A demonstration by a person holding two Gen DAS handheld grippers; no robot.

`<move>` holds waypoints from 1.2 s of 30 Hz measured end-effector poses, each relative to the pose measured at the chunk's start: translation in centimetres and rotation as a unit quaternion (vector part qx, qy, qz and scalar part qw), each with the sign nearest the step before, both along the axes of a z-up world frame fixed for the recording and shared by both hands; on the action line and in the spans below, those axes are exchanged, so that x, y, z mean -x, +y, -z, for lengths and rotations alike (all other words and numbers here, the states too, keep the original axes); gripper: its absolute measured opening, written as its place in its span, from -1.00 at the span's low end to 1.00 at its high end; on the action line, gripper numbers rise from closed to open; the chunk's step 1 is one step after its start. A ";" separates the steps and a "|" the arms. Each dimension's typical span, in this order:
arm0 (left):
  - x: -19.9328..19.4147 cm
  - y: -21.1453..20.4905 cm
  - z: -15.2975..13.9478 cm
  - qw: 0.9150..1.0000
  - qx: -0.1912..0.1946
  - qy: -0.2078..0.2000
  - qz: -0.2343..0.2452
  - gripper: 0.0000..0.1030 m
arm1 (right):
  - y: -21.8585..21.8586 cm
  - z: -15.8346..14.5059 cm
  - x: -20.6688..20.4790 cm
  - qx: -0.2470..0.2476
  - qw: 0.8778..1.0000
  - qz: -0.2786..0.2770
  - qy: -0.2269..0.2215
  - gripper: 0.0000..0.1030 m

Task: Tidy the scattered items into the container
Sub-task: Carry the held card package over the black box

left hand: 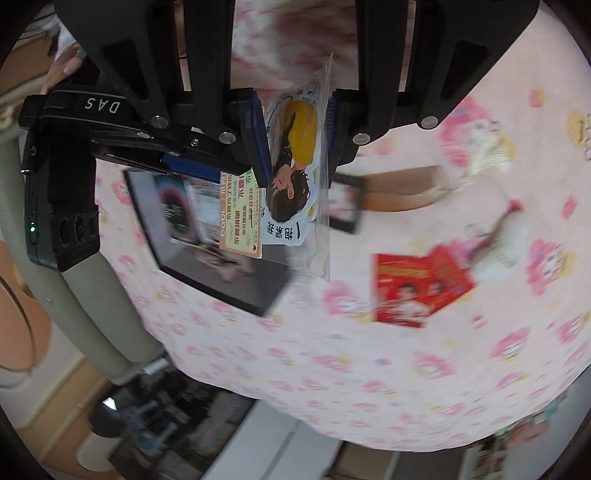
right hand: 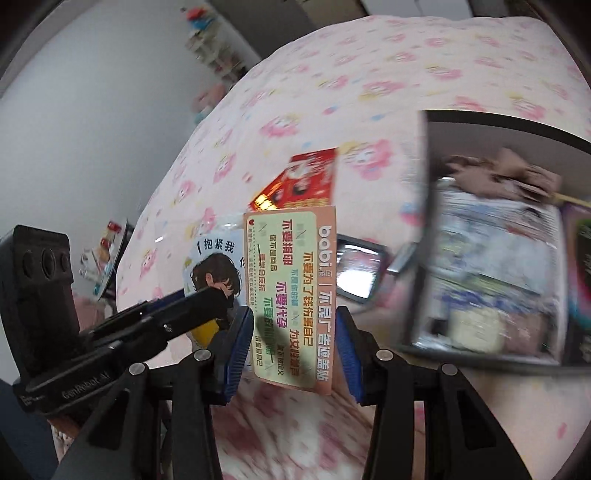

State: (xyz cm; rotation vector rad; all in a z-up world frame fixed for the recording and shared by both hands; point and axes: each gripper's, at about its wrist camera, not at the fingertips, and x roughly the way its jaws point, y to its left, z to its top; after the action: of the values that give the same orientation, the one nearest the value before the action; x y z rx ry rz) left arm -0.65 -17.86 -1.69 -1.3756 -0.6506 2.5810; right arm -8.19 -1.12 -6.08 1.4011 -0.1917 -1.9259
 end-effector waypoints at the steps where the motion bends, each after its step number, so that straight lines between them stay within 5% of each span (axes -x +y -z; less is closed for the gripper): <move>1: 0.5 1.4 -0.1 1.000 -0.004 0.003 0.013 -0.51 | 1.5 -0.2 0.1 0.001 1.000 0.010 0.003 -0.21; 4: 2.6 5.9 0.3 0.998 -0.033 -0.001 0.050 -0.58 | 5.7 -0.6 0.4 0.001 0.999 0.036 0.009 -0.21; 11: 7.1 14.9 0.4 0.992 -0.027 -0.006 0.122 -0.67 | 15.7 -0.4 2.3 -0.010 0.995 0.097 0.009 -0.21; 19: 12.3 21.7 -0.3 0.985 -0.026 -0.001 0.172 -0.73 | 22.4 -1.0 6.1 -0.023 0.989 0.139 0.034 -0.21; 26: 15.9 25.1 1.4 0.980 -0.067 -0.023 0.186 -0.79 | 25.7 -0.2 8.9 -0.048 0.985 0.159 0.037 -0.21; 32: 17.2 25.0 6.3 0.977 -0.106 -0.079 0.169 -0.79 | 25.7 2.7 9.9 -0.079 0.984 0.160 0.019 -0.21; 36: 17.3 24.6 8.5 0.978 -0.098 -0.102 0.156 -0.77 | 24.7 4.7 10.4 -0.096 0.986 0.139 0.006 -0.21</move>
State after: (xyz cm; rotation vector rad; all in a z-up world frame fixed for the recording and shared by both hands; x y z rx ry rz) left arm -17.93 6.75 -10.22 -1.5477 -0.6376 2.0947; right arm -18.55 23.59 -10.75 1.5557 -0.2088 -2.2294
